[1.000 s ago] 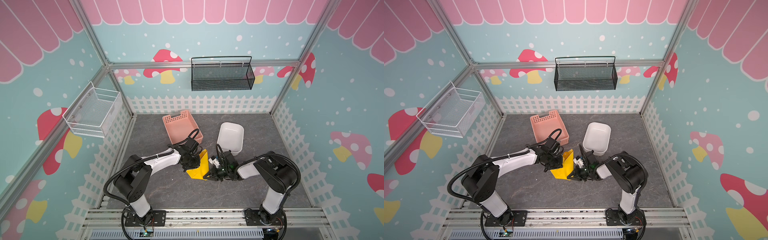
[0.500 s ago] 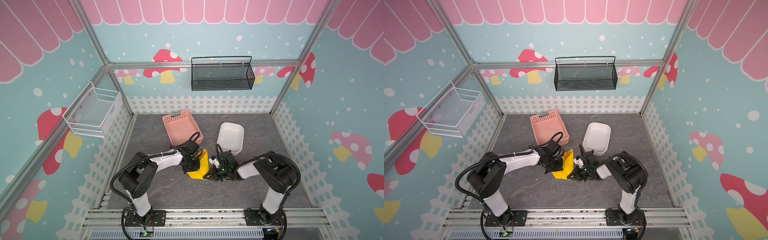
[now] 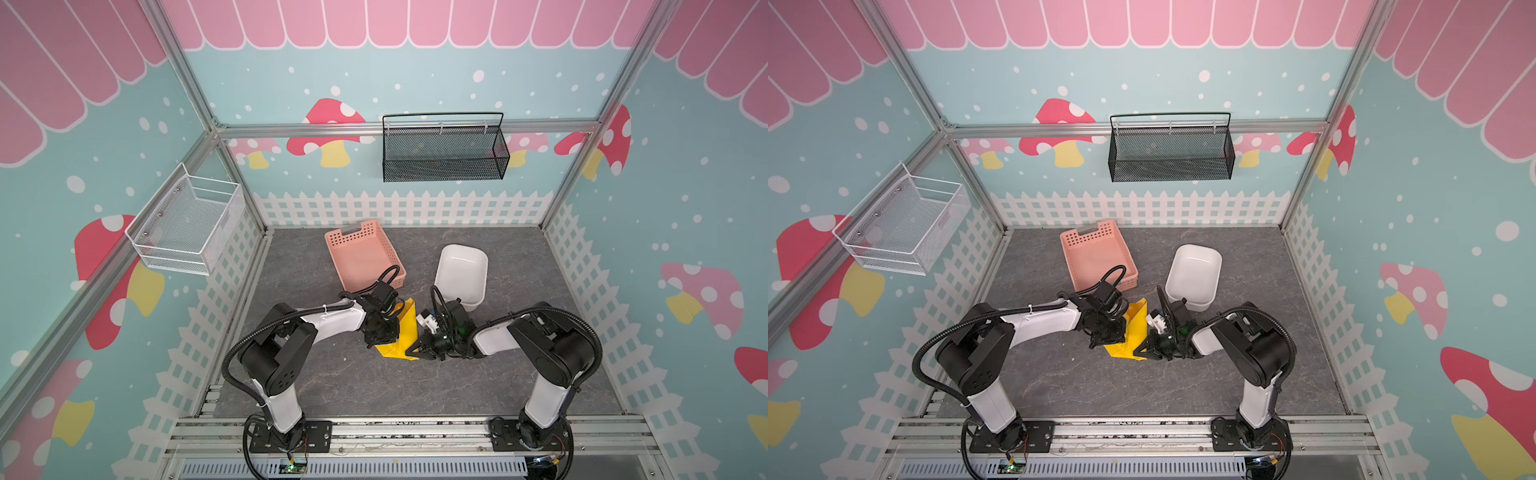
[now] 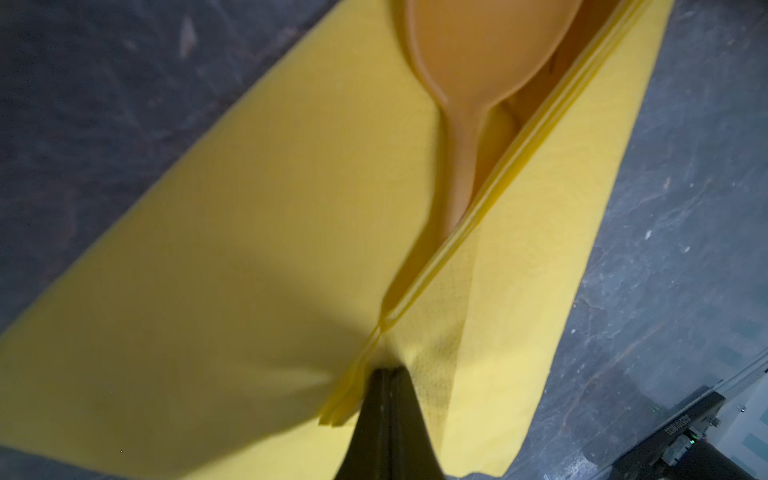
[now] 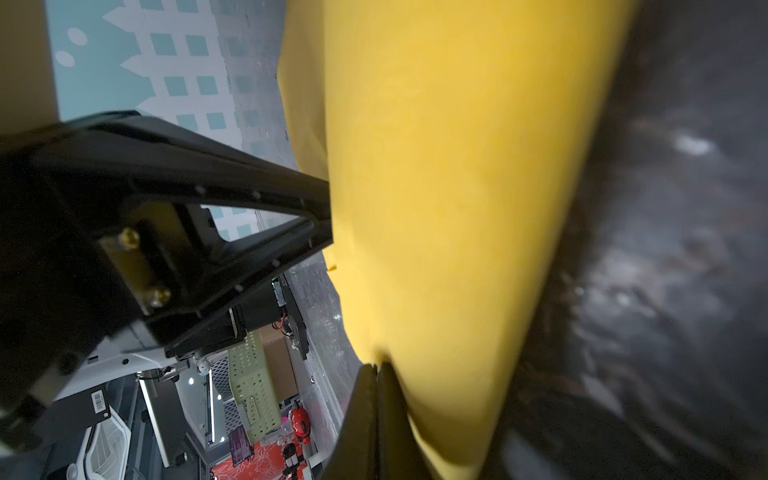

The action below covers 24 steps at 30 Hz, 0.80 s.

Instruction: Place the utensils on the paper napkin and roll it up

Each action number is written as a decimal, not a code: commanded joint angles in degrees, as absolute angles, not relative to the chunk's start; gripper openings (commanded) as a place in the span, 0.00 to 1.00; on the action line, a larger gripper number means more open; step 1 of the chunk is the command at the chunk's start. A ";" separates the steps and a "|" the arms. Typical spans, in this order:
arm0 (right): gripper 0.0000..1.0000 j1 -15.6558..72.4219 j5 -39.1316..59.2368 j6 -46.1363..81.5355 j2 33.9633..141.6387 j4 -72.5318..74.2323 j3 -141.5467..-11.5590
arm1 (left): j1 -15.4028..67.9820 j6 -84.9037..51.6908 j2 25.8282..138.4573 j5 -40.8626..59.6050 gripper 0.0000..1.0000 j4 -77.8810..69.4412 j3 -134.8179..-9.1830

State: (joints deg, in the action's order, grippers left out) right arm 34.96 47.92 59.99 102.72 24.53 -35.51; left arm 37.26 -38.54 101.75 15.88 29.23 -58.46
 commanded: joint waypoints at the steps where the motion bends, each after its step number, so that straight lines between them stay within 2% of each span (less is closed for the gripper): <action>1: 0.06 34.51 46.43 58.07 100.84 21.72 -38.41 | 37.18 -37.97 103.80 14.68 0.06 29.19 -56.43; 8: 0.06 30.70 41.86 51.42 102.49 11.83 -46.77 | 37.23 -37.86 103.62 14.67 0.06 29.18 -56.14; 17: 0.06 29.41 27.70 39.65 107.54 -6.62 -64.02 | 37.19 -37.95 103.54 14.76 0.05 29.22 -56.16; 24: 0.05 29.40 20.24 35.80 108.37 -12.83 -68.83 | 37.22 -38.01 103.54 14.81 0.05 29.18 -56.14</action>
